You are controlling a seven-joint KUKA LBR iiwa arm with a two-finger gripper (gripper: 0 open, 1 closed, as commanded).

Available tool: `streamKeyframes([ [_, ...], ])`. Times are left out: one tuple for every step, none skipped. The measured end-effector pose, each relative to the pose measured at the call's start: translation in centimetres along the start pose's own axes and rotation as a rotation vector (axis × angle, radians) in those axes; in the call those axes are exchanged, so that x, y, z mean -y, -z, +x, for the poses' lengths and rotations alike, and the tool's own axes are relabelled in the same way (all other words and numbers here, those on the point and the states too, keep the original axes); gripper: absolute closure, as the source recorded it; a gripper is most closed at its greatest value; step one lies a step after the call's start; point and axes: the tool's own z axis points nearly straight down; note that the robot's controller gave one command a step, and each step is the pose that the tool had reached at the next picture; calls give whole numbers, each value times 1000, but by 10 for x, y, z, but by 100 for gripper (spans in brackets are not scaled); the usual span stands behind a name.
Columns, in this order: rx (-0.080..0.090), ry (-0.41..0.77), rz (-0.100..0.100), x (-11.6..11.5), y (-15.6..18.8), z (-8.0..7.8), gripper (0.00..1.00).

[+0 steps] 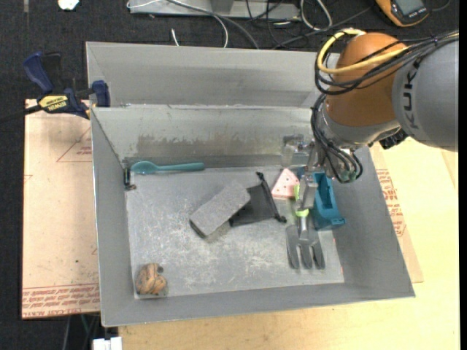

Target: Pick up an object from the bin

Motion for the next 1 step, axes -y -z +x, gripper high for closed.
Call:
streamKeyframes([
  [7, 1, 1, 0, 4, -2, 0],
])
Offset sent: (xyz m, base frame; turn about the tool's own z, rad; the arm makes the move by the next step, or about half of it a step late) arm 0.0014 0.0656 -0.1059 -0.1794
